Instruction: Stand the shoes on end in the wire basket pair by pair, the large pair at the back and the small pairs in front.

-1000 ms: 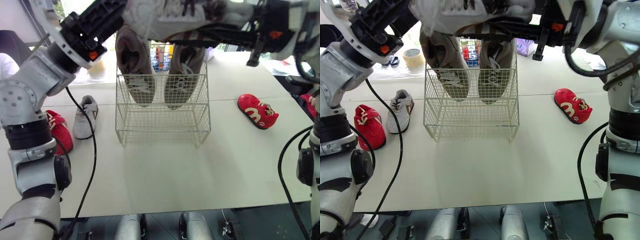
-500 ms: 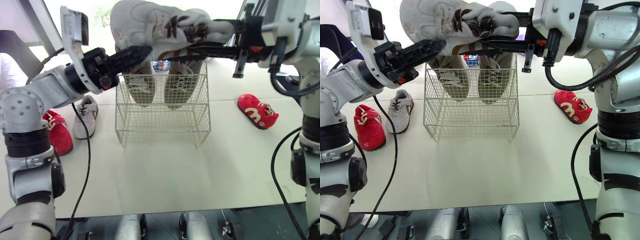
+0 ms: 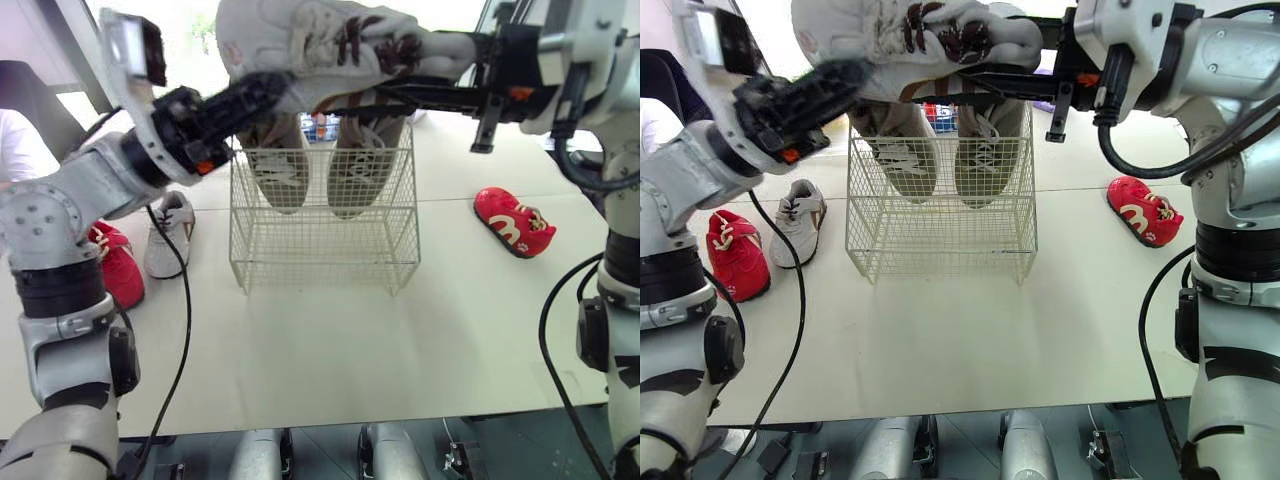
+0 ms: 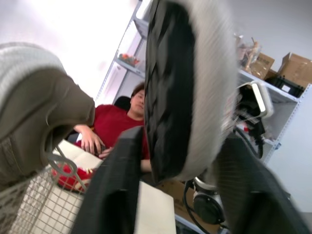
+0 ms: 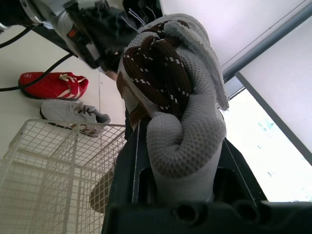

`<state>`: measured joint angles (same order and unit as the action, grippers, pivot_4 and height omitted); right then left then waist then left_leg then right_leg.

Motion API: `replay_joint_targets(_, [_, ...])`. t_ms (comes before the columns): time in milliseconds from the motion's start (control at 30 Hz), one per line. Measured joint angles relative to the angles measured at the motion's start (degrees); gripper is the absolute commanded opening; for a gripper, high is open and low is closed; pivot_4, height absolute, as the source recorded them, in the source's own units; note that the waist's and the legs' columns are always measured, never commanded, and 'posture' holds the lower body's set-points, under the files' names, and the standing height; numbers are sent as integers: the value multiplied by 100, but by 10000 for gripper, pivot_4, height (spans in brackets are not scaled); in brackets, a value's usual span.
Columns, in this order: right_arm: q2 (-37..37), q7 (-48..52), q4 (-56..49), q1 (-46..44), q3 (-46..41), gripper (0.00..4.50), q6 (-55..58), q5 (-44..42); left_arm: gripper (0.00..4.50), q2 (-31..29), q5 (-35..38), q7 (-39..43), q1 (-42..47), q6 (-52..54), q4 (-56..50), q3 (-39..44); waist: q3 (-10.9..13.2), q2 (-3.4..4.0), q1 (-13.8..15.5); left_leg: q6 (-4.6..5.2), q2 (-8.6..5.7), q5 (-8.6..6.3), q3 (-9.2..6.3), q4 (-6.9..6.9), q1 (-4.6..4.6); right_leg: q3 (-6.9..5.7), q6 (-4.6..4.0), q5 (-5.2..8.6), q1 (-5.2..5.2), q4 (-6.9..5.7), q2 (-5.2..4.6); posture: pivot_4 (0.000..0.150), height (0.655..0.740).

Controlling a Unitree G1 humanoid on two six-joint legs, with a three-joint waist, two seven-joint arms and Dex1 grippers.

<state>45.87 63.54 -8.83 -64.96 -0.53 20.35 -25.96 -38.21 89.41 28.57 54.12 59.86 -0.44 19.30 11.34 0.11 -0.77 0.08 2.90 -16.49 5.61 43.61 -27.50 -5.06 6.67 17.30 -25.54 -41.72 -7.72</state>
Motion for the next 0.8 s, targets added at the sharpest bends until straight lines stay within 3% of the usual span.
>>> replay_joint_targets(233, [1,106,26,51,22,5875,-115,60,36808,-448,-583,718,174,-30,232,-14,1,-2,15,0,-1,0,1,0,0,-1,0,0,2,2,0,1500,6675])
replay_joint_targets(467, [-98,130,4,52,28,5875,-164,59,36808,-360,-873,1109,309,140,307,-274,0,-2,4,0,0,0,1,-2,1,-1,0,0,1,1,0,1500,6675])
replay_joint_targets(567, [-159,143,-7,59,60,5875,-165,59,28799,-274,-953,1220,311,215,367,-321,1,-2,4,-1,0,0,1,-2,1,-1,0,0,1,1,0,1500,6675])
replay_joint_targets(667, [-166,141,-9,110,77,5875,-155,65,14560,-178,-969,1254,325,242,455,-321,1,-2,9,-1,0,0,1,-1,1,-1,0,0,1,1,0,1500,6675])
replay_joint_targets(767, [-169,130,-64,120,77,5875,-137,65,3068,-163,-998,1233,345,267,490,-308,1,-2,3,-1,0,0,0,-3,1,-1,0,0,1,2,0,1500,6675])
replay_joint_targets(800, [-167,109,-99,134,76,10199,-107,65,2820,-163,-1002,1233,345,292,490,-296,1,-3,0,0,0,0,0,-3,1,-1,0,0,1,2,0,1500,6675])
